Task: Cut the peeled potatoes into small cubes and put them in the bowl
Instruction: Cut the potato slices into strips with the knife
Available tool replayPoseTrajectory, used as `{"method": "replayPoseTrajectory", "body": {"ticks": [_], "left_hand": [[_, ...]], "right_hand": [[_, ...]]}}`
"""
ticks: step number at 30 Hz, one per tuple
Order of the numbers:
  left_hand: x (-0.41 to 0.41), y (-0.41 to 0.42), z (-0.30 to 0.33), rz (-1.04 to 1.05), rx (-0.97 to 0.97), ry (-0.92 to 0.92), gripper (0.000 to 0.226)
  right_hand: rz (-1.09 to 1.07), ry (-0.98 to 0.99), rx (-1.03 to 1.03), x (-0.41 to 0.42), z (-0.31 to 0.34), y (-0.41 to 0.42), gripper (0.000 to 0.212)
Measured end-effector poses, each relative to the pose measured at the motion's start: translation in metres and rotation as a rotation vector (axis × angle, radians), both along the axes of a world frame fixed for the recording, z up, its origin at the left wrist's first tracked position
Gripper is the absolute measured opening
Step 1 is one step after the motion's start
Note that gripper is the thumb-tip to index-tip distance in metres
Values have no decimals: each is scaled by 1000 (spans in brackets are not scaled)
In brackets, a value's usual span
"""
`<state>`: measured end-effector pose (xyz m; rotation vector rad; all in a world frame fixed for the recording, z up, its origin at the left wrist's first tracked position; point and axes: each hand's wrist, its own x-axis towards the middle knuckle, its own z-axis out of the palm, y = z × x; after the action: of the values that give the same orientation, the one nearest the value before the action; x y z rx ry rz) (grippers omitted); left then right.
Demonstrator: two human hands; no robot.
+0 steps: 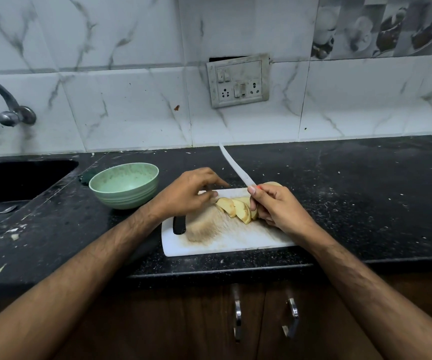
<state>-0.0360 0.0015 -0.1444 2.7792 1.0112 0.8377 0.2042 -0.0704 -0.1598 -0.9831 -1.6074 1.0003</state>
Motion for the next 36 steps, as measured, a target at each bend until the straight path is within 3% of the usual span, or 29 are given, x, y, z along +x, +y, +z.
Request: {"method": "replayPoseTrajectory", "body": {"ticks": [3,10,15,21,23,26,28,32,36], "left_hand": [[3,-7,-2,-23,61,147,24],[6,-12,-7,-30,256,142,22],[6,-19,-2,-34,247,126,16],[0,-25,9,-20,286,262,13],[-2,-33,14,-49,185,153,14],[-4,-50,20,-17,-229,-159,25],[-10,-56,18,36,-415,-213,36],[-16,-64,11,160,-500,-161,23],[-19,-69,6,228,-423,-44,17]], "right_hand": [[-4,2,-8,0,0,0,40],[-13,-3,-9,-1,1,-1,40],[-23,-11,-2,-1,2,-2,40],[-19,-7,-6,-1,2,-3,40],[-19,-11,-9,-1,3,-4,40],[-13,-11,-9,-1,3,-4,40],[-11,-21,-8,-1,3,-4,40],[-15,-62,-11,-2,5,-5,42],[-57,-212,-8,0,15,-9,44]]}}
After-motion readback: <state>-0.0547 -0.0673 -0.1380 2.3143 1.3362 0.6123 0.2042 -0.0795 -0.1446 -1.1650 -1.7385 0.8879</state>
